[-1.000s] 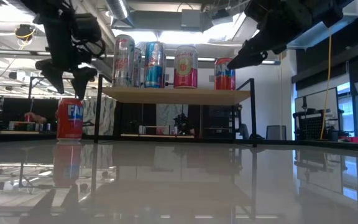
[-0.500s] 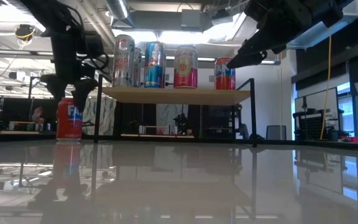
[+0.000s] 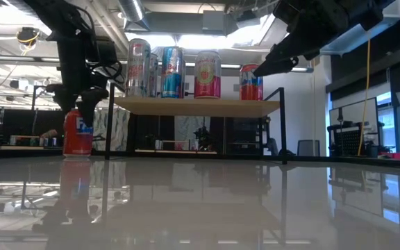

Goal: Place canned beverage on shelf
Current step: Put the red soda can on the shelf

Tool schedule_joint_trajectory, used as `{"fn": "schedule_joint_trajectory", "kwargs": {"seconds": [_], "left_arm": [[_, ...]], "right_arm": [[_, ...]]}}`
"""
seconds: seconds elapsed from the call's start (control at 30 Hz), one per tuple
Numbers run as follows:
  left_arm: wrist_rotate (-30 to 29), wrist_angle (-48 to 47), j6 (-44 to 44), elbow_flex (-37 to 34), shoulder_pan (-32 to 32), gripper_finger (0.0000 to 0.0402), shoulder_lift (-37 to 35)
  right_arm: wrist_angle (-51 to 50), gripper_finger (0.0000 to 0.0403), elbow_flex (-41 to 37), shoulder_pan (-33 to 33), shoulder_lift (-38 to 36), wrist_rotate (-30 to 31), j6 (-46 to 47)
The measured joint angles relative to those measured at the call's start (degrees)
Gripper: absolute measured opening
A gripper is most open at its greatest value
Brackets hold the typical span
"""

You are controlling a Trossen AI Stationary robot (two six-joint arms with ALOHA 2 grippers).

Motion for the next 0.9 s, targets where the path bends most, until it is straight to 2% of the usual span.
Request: {"fn": "schedule_joint_trajectory", "kwargs": {"seconds": [0.17, 0.4, 0.5, 0.67, 0.9], "left_arm": [[-2.02, -3.98, -0.82, -0.16, -2.95, 0.0275, -2.29], [-2.37, -11.07, -4.27, -0.24, -9.46, 0.0281, -9.63], [0.09, -13.62, -6.79, -0.24, -13.58, 0.0281, -13.15], [8.52, -14.15, -8.78, -0.22, -20.96, 0.0281, -17.57], [9.91, -12.91, -10.33, -0.2, -34.28, 0.0282, -19.08]], "right_arm": [[0.0, 0.0374, 0.0, 0.0, 0.0, 0.0, 1.34], [0.02, 0.0374, 0.0, 0.0, 0.0, 0.0, 1.43], [-0.12, 0.0374, 0.0, 0.0, 0.0, 0.0, 1.47], [-0.57, 0.0374, 0.0, -0.02, 0.0, 0.0, 1.16], [0.29, 0.0374, 0.02, -0.04, 0.0, 0.02, 1.1]]}}
